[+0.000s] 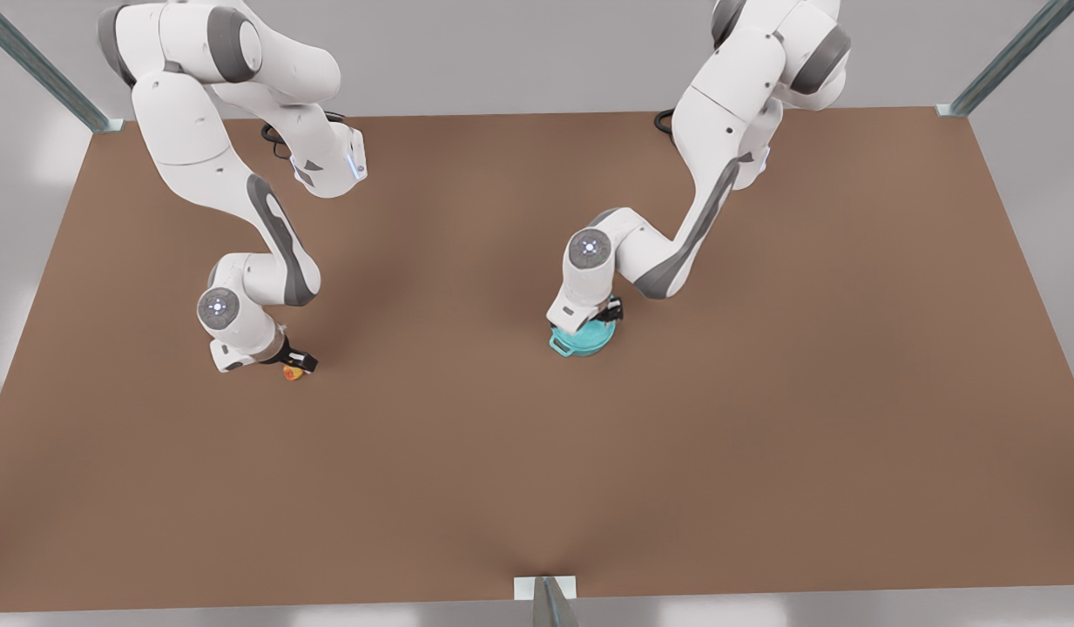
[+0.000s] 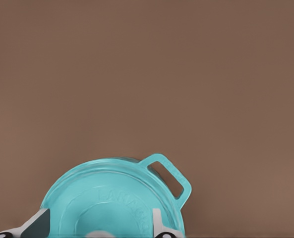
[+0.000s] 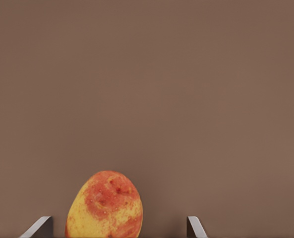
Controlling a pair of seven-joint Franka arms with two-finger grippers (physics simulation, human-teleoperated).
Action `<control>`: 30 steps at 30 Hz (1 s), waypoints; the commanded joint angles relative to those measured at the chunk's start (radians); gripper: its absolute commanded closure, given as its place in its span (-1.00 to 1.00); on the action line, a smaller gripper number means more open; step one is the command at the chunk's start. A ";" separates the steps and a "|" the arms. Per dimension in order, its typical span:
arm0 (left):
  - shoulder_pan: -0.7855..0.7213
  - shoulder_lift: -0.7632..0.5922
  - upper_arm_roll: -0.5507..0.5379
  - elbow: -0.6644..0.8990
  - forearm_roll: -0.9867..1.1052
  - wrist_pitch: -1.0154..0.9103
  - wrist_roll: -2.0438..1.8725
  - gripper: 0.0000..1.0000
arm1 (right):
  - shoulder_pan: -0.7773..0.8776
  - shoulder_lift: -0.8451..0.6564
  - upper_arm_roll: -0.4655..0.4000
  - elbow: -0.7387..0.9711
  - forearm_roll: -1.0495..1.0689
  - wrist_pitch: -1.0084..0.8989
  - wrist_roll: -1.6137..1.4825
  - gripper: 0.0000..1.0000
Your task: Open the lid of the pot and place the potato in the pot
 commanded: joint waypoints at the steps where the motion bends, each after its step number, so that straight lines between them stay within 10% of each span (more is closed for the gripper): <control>1: -0.007 0.000 -0.001 -0.002 0.004 0.006 -0.120 -1.00 | 0.001 0.006 0.000 -0.001 0.000 0.043 0.041 -1.00; 11: -0.021 0.000 -0.003 -0.059 0.006 0.046 -0.124 -1.00 | 0.007 0.023 -0.002 0.001 0.002 0.064 0.065 -0.77; 12: -0.021 -0.002 -0.001 -0.059 0.006 0.046 -0.129 -0.82 | 0.007 0.023 -0.002 0.001 0.002 0.064 0.065 -0.72; 13: -0.021 -0.005 -0.001 -0.059 0.006 0.046 -0.132 -0.12 | 0.007 0.021 -0.002 0.001 0.002 0.064 0.065 -0.72; 18: -0.021 -0.012 0.000 -0.057 0.006 0.040 -0.132 0.39 | 0.008 0.017 0.002 -0.001 0.002 0.063 0.081 -0.77; 30: 0.064 0.035 0.078 0.161 0.009 -0.055 0.083 0.45 | 0.025 0.015 0.003 -0.009 0.000 0.063 0.098 -0.54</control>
